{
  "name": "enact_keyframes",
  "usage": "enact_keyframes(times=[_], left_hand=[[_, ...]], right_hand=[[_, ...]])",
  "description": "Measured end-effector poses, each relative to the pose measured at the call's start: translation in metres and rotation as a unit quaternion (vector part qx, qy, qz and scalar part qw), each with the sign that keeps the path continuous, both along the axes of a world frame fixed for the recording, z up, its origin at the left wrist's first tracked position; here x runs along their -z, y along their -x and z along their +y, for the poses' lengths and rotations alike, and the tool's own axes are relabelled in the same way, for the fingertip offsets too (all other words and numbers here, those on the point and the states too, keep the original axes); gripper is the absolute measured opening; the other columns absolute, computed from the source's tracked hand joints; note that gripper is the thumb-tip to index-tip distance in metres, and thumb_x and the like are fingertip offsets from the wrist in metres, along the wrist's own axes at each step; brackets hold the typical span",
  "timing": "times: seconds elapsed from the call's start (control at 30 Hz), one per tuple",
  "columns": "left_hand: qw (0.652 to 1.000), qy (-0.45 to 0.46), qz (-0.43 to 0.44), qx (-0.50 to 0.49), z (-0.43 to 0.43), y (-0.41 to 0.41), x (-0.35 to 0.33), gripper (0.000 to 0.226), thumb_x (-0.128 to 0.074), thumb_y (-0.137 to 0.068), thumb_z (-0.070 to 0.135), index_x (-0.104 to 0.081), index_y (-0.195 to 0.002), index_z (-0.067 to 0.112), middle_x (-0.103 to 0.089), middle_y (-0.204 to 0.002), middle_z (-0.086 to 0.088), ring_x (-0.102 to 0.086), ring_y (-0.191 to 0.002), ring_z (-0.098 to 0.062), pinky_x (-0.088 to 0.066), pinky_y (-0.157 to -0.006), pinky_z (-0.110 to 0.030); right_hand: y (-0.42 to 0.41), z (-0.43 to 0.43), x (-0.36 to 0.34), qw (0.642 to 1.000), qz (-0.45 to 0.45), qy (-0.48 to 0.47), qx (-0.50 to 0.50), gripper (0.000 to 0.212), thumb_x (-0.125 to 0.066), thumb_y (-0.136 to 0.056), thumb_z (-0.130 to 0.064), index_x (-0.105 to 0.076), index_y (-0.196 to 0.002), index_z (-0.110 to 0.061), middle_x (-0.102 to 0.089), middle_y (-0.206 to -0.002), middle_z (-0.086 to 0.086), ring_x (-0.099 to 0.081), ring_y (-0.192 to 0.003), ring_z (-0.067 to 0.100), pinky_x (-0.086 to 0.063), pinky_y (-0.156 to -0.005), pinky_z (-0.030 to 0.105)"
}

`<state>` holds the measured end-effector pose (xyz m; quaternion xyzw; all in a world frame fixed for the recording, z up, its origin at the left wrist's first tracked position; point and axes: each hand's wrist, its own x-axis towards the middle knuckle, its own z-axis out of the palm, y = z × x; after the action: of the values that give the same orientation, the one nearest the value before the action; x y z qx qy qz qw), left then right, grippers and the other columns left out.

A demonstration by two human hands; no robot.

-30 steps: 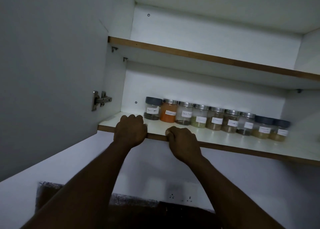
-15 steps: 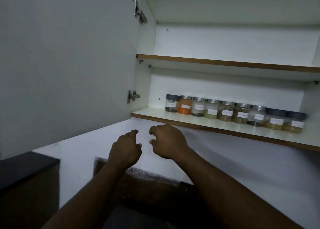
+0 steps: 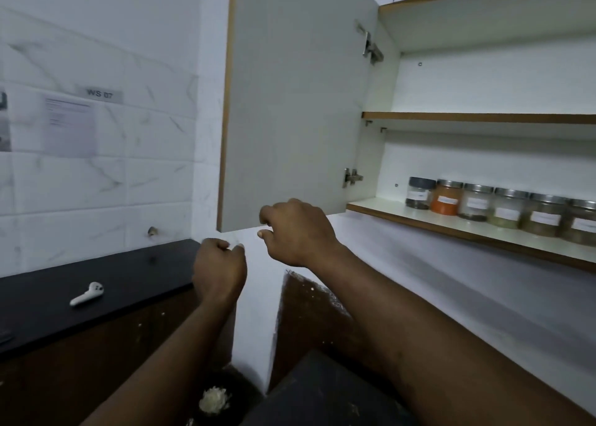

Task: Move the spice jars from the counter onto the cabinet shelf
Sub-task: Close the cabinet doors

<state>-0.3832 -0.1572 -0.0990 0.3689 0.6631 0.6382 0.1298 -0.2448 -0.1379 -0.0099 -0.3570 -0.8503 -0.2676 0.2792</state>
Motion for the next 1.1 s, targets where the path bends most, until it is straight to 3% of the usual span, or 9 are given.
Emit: enact_keyframes(times=[0.17,0.27,0.4,0.53,0.63,0.73,0.8,0.9,1.1], left_hand=[[0.996,-0.082,-0.029,0.000,-0.010,0.026,-0.022,0.054,-0.067,-0.096,0.025,-0.045,-0.144,0.014,-0.054,-0.142,-0.010,-0.057,-0.124,-0.032,-0.048,-0.097,-0.044],[0.985,-0.152,0.008,0.079,-0.009,0.033,-0.034,0.048,-0.056,-0.104,0.032,-0.046,-0.149,0.021,-0.056,-0.147,-0.002,-0.056,-0.129,-0.023,-0.046,-0.104,-0.044],[0.972,-0.216,0.003,0.092,-0.002,0.039,-0.037,0.026,-0.050,-0.105,0.039,-0.065,-0.119,0.022,-0.070,-0.109,0.004,-0.064,-0.101,-0.017,-0.050,-0.080,-0.028],[0.964,-0.217,-0.055,0.143,0.007,0.044,-0.042,0.031,-0.049,-0.104,0.048,-0.067,-0.116,0.026,-0.072,-0.106,0.001,-0.070,-0.093,-0.018,-0.051,-0.074,-0.028],[0.952,-0.233,-0.032,0.198,0.002,0.029,-0.050,0.038,-0.052,-0.096,0.062,-0.073,-0.086,0.032,-0.075,-0.084,0.009,-0.072,-0.076,-0.009,-0.053,-0.063,-0.025],[0.934,-0.256,0.019,0.248,-0.004,-0.005,-0.049,0.036,-0.060,-0.094,0.056,-0.067,-0.079,0.024,-0.072,-0.078,0.009,-0.070,-0.070,-0.008,-0.051,-0.059,-0.027],[0.920,-0.275,0.072,0.271,-0.008,-0.033,-0.049,0.028,-0.064,-0.093,0.051,-0.065,-0.082,0.025,-0.071,-0.080,0.010,-0.069,-0.074,-0.006,-0.053,-0.066,-0.034],[0.896,-0.293,0.134,0.306,-0.013,-0.072,-0.049,0.021,-0.063,-0.091,0.054,-0.063,-0.102,0.036,-0.069,-0.099,0.020,-0.067,-0.087,0.003,-0.051,-0.066,-0.023],[0.856,-0.301,0.263,0.329,-0.006,-0.152,-0.052,0.063,-0.054,-0.092,0.059,-0.042,-0.148,0.033,-0.052,-0.146,0.009,-0.065,-0.112,-0.016,-0.057,-0.079,-0.036]], right_hand=[[0.030,-0.007,-0.018,0.999,0.042,-0.008,-0.014,0.040,-0.057,-0.094,-0.058,-0.066,-0.116,-0.026,-0.074,-0.105,-0.006,-0.066,-0.092,0.021,-0.049,-0.071,0.032],[0.044,-0.006,-0.028,0.998,0.060,-0.004,0.004,0.044,-0.057,-0.093,-0.061,-0.065,-0.119,-0.026,-0.073,-0.107,-0.006,-0.066,-0.092,0.020,-0.046,-0.068,0.030],[0.051,-0.005,-0.028,0.994,0.111,0.006,0.020,0.050,-0.052,-0.094,-0.066,-0.062,-0.121,-0.025,-0.072,-0.112,-0.006,-0.067,-0.094,0.020,-0.052,-0.072,0.032],[0.047,-0.012,-0.019,0.990,0.137,0.001,0.037,0.056,-0.048,-0.096,-0.069,-0.056,-0.128,-0.024,-0.071,-0.122,-0.003,-0.069,-0.100,0.023,-0.058,-0.079,0.038],[0.034,-0.022,-0.020,0.978,0.205,-0.030,0.031,0.049,-0.045,-0.096,-0.069,-0.056,-0.111,-0.023,-0.071,-0.103,-0.004,-0.067,-0.085,0.019,-0.057,-0.069,0.036],[0.003,-0.032,-0.023,0.953,0.295,-0.063,0.039,0.043,-0.045,-0.098,-0.066,-0.052,-0.101,-0.024,-0.065,-0.088,-0.007,-0.063,-0.072,0.016,-0.053,-0.059,0.035],[-0.024,-0.037,-0.024,0.942,0.320,-0.074,0.061,0.039,-0.048,-0.099,-0.062,-0.053,-0.102,-0.023,-0.066,-0.092,-0.007,-0.065,-0.075,0.015,-0.054,-0.061,0.037],[-0.063,-0.044,-0.023,0.938,0.329,-0.076,0.083,0.033,-0.047,-0.101,-0.057,-0.053,-0.102,-0.025,-0.068,-0.092,-0.007,-0.066,-0.075,0.012,-0.055,-0.062,0.036],[-0.146,-0.053,-0.013,0.923,0.344,-0.105,0.136,0.025,-0.043,-0.106,-0.046,-0.044,-0.086,-0.030,-0.050,-0.066,-0.012,-0.051,-0.058,0.003,-0.035,-0.050,0.023]])
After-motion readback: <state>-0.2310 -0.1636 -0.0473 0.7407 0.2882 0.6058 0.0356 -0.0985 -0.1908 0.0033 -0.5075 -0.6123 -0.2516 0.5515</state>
